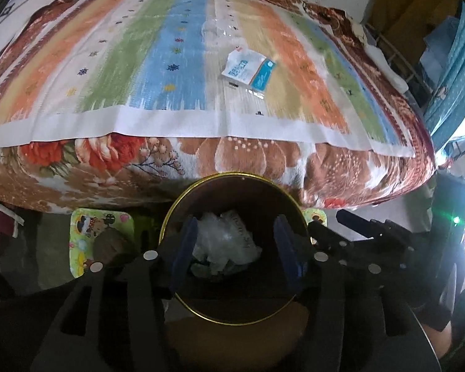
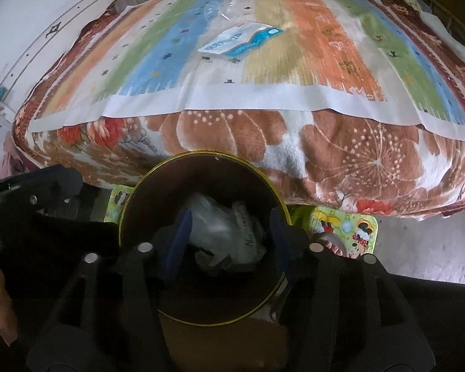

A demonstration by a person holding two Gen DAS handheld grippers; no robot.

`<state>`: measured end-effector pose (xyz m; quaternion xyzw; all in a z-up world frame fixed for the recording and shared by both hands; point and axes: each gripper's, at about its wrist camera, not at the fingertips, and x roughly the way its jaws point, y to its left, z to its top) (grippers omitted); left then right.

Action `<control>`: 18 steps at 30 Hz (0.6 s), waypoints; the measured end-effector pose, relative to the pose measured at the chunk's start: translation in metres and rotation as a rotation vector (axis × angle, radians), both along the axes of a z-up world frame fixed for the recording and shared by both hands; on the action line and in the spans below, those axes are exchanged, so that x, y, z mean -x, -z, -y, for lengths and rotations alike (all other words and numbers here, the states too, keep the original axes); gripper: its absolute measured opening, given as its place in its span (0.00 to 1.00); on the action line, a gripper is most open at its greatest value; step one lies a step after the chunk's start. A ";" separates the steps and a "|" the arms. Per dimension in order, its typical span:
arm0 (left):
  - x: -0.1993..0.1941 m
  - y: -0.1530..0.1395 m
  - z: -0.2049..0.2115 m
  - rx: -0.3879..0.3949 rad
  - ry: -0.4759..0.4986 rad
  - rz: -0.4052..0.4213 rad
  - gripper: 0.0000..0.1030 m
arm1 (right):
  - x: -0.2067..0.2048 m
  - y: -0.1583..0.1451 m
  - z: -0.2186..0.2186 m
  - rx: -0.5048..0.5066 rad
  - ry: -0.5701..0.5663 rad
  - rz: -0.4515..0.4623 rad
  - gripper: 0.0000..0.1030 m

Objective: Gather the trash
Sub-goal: 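Raise both open grippers from the bin toward the blue-white mask packet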

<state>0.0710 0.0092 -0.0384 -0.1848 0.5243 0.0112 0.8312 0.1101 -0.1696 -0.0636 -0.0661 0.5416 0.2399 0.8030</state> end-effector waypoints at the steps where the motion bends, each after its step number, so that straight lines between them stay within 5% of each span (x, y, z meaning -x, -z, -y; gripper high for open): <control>1: 0.000 -0.001 -0.002 0.006 -0.007 0.004 0.54 | 0.000 -0.001 -0.001 -0.002 -0.003 0.002 0.51; 5: -0.007 -0.002 -0.016 0.067 -0.039 0.003 0.69 | -0.002 -0.005 0.000 -0.021 -0.001 0.005 0.64; 11: -0.017 -0.005 -0.043 0.096 -0.142 0.015 0.78 | -0.009 -0.007 -0.006 -0.023 -0.013 0.009 0.76; 18: -0.033 -0.026 -0.053 -0.054 -0.205 0.092 0.94 | -0.018 -0.022 -0.018 -0.026 -0.073 0.079 0.91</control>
